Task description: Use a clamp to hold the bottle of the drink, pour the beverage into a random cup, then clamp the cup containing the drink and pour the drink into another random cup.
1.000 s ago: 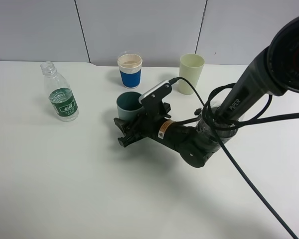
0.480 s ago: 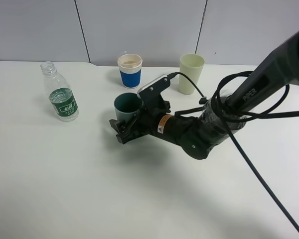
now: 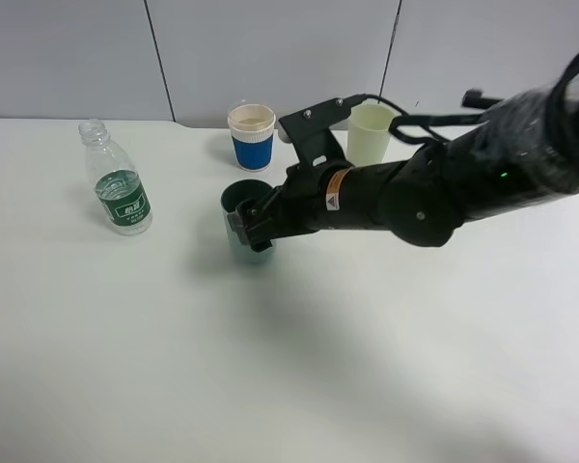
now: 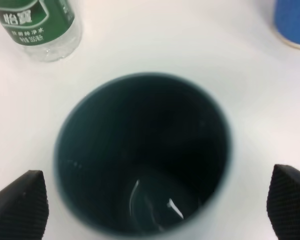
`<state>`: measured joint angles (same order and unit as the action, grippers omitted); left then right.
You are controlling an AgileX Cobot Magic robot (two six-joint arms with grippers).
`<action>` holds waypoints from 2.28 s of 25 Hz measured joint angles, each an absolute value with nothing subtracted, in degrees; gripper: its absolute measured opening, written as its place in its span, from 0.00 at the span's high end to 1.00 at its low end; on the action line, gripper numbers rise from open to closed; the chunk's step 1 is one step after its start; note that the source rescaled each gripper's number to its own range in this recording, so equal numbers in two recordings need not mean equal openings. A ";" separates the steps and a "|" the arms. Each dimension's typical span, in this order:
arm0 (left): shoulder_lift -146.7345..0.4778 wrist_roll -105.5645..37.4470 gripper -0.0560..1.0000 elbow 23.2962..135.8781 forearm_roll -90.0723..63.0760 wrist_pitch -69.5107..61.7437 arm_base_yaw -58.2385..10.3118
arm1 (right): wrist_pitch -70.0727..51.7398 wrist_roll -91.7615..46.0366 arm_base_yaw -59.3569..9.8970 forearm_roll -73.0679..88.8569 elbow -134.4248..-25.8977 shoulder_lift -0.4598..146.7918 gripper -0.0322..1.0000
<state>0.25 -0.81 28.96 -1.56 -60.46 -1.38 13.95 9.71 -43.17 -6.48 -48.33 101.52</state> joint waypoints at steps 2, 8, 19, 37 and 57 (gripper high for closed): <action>0.25 -0.81 0.00 28.96 -1.56 -60.46 -1.38 | 9.90 9.97 -43.17 -6.55 -48.33 97.53 0.25; 0.25 -0.81 0.00 28.96 -1.56 -60.46 -1.38 | 6.72 9.78 -42.34 -7.71 -48.33 88.52 0.25; 0.25 -0.81 0.00 28.96 -1.56 -60.46 -1.38 | 4.26 9.78 -29.05 -7.78 -48.33 85.17 0.25; 0.25 -0.81 0.00 28.96 -1.56 -60.46 -1.38 | -16.14 9.78 -2.23 -7.77 -48.33 62.09 0.25; 0.25 -0.81 0.00 28.96 -1.56 -60.46 -1.38 | -59.69 7.43 4.78 -10.53 -48.33 16.26 0.25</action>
